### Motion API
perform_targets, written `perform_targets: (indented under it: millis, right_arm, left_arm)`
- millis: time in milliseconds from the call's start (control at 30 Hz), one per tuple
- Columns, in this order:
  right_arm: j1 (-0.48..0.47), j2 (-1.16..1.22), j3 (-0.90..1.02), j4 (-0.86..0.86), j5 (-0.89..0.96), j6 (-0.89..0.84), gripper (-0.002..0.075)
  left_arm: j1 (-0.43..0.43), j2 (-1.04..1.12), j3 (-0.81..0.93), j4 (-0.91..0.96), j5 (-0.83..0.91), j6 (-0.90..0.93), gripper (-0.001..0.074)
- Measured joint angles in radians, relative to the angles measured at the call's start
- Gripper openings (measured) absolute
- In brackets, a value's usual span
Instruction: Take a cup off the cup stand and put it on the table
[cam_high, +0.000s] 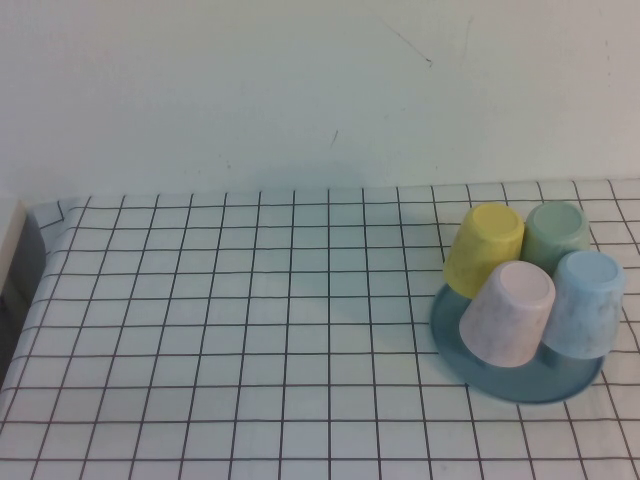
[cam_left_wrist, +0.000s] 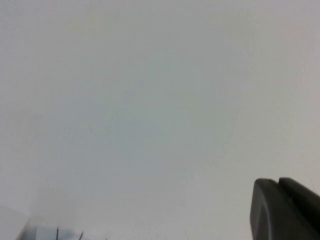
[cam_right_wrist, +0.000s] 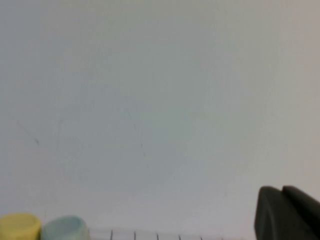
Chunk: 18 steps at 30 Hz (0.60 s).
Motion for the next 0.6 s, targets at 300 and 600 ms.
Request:
perform_targets:
  millis: [300,600]
  right_arm:
    - [0.0,0.34,-0.358,0.071,0.531,-0.255,-0.0003]
    - [0.0,0.751,-0.57,0.399,0.691,-0.65,-0.0003]
  left_arm:
    - [0.0,0.047,-0.304,0.264,0.446,-0.014,-0.0004]
    - [0.0,0.256,-0.434,0.1,0.805,0.215,-0.0004]
